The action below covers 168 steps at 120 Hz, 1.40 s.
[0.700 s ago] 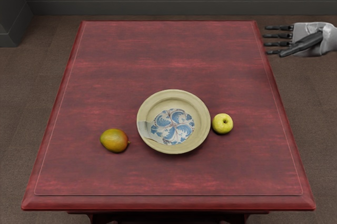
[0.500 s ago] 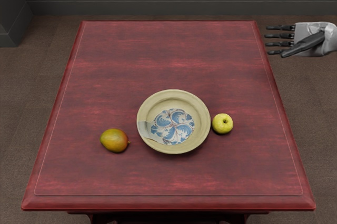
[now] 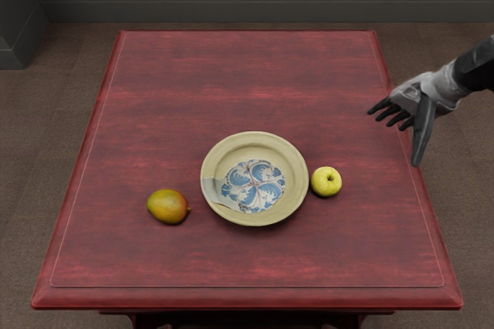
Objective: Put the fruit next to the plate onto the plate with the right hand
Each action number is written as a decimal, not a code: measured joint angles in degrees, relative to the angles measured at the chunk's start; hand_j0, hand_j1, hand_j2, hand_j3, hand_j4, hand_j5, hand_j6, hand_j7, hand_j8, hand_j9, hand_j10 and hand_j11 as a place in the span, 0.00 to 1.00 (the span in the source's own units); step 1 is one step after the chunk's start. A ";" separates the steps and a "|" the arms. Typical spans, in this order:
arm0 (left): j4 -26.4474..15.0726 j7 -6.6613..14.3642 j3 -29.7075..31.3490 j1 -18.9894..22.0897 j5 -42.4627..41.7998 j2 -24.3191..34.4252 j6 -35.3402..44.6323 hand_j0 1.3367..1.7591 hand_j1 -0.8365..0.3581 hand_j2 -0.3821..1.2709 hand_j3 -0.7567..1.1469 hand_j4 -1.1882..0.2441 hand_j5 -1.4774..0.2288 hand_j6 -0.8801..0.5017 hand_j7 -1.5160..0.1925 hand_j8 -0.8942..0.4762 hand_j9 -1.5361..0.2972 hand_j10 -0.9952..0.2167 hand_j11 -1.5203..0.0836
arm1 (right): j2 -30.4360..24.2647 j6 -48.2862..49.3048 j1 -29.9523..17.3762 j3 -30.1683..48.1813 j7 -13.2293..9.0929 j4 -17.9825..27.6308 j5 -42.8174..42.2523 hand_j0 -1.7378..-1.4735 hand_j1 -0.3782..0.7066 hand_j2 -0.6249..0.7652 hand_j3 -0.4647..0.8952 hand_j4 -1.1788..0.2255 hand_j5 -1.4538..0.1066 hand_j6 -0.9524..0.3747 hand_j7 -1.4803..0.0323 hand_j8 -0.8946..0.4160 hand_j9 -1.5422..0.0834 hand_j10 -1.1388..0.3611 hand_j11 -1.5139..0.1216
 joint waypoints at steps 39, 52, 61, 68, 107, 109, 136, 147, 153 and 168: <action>0.03 0.00 0.06 0.10 0.00 0.00 0.00 0.76 0.99 0.23 0.40 0.83 0.87 0.64 0.89 0.65 0.84 0.82 0.95 | 0.97 -15.45 11.11 -6.35 0.00 17.70 -6.57 0.30 0.04 0.45 0.34 0.83 0.92 0.71 0.97 0.67 0.94 0.75 0.92; 0.03 0.00 0.08 0.12 0.00 0.00 0.01 0.76 0.99 0.23 0.40 0.83 0.87 0.64 0.89 0.65 0.84 0.82 0.95 | 6.45 -25.86 11.80 -9.40 0.00 20.04 -10.41 0.30 0.05 0.45 0.34 0.82 0.91 0.70 0.96 0.66 0.93 0.74 0.91; 0.03 0.00 0.09 0.10 0.00 0.00 0.00 0.76 0.99 0.23 0.40 0.83 0.87 0.64 0.89 0.65 0.84 0.82 0.95 | 9.76 -31.55 12.25 -11.15 0.00 21.35 -11.86 0.30 0.05 0.45 0.34 0.82 0.91 0.70 0.96 0.66 0.93 0.74 0.91; 0.04 0.00 0.09 0.10 0.00 0.00 0.00 0.76 0.99 0.23 0.40 0.83 0.87 0.64 0.89 0.65 0.84 0.82 0.95 | 10.99 -34.46 12.82 -12.59 0.00 23.61 -12.45 0.30 0.06 0.45 0.34 0.82 0.91 0.70 0.96 0.66 0.93 0.74 0.90; 0.01 0.00 0.10 0.28 0.00 0.00 0.00 0.76 0.99 0.23 0.40 0.83 0.87 0.64 0.89 0.65 0.84 0.82 0.95 | 10.05 -41.48 14.96 -15.78 0.00 37.63 -12.78 0.30 0.06 0.45 0.34 0.82 0.91 0.69 0.95 0.66 0.93 0.74 0.90; 0.02 0.00 0.10 0.28 0.00 0.00 0.00 0.76 0.99 0.23 0.40 0.83 0.87 0.64 0.89 0.65 0.84 0.82 0.95 | 10.48 -42.84 14.99 -16.18 0.00 37.93 -12.77 0.30 0.06 0.45 0.34 0.82 0.91 0.69 0.95 0.66 0.92 0.74 0.90; 0.04 0.00 0.10 0.29 0.00 0.00 0.00 0.76 0.99 0.23 0.40 0.83 0.87 0.64 0.89 0.65 0.84 0.82 0.95 | 19.95 -59.88 17.16 -24.01 0.00 39.39 -12.70 0.30 0.08 0.44 0.34 0.80 0.89 0.68 0.93 0.64 0.91 0.72 0.89; 0.03 0.00 0.10 0.28 0.00 0.00 0.00 0.76 0.99 0.23 0.40 0.83 0.87 0.64 0.89 0.65 0.84 0.82 0.95 | 22.89 -62.79 17.85 -25.11 0.00 39.50 -12.20 0.30 0.09 0.44 0.34 0.80 0.89 0.68 0.93 0.64 0.91 0.72 0.88; 0.03 0.00 0.10 0.28 0.00 0.00 0.00 0.76 0.99 0.23 0.40 0.83 0.87 0.64 0.89 0.65 0.84 0.82 0.95 | 23.74 -63.60 17.97 -25.69 0.00 39.53 -11.96 0.30 0.09 0.44 0.34 0.80 0.89 0.68 0.93 0.64 0.91 0.72 0.88; 0.02 0.00 0.10 0.28 0.00 0.00 0.00 0.76 0.99 0.23 0.40 0.83 0.87 0.64 0.89 0.65 0.84 0.82 0.95 | 25.23 -65.79 17.42 -27.21 0.00 39.54 -11.67 0.30 0.08 0.44 0.34 0.80 0.89 0.68 0.94 0.64 0.91 0.73 0.89</action>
